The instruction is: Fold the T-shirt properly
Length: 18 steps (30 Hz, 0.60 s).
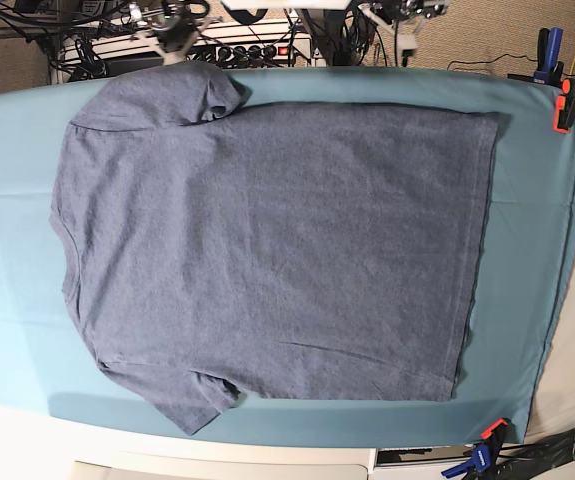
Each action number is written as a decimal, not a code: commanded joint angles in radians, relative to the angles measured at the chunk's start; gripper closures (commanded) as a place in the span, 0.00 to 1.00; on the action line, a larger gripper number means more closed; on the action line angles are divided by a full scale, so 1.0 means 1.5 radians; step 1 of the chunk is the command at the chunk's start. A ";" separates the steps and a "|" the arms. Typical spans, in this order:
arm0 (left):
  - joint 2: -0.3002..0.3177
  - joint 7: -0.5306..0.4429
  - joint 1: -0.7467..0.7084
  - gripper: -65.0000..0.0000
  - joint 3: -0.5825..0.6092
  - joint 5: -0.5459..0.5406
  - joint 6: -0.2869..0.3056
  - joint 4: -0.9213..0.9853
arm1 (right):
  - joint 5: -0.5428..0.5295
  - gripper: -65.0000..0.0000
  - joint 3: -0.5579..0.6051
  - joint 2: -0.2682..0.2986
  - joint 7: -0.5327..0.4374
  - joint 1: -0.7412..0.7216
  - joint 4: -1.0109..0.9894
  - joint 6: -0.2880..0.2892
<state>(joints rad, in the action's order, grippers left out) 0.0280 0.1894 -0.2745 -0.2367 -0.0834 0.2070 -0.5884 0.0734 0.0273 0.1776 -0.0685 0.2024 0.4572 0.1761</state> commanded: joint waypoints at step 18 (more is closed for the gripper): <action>0.125 -0.001 -0.241 0.94 -0.002 -0.022 0.055 -0.329 | -0.003 0.96 -0.002 0.085 -0.023 0.204 0.310 -0.008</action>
<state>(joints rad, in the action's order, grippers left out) 0.2089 0.1944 -0.6231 -0.2363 -0.1139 0.2821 -1.0756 0.0757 0.0280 0.2909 -0.0875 0.4992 0.9173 0.1654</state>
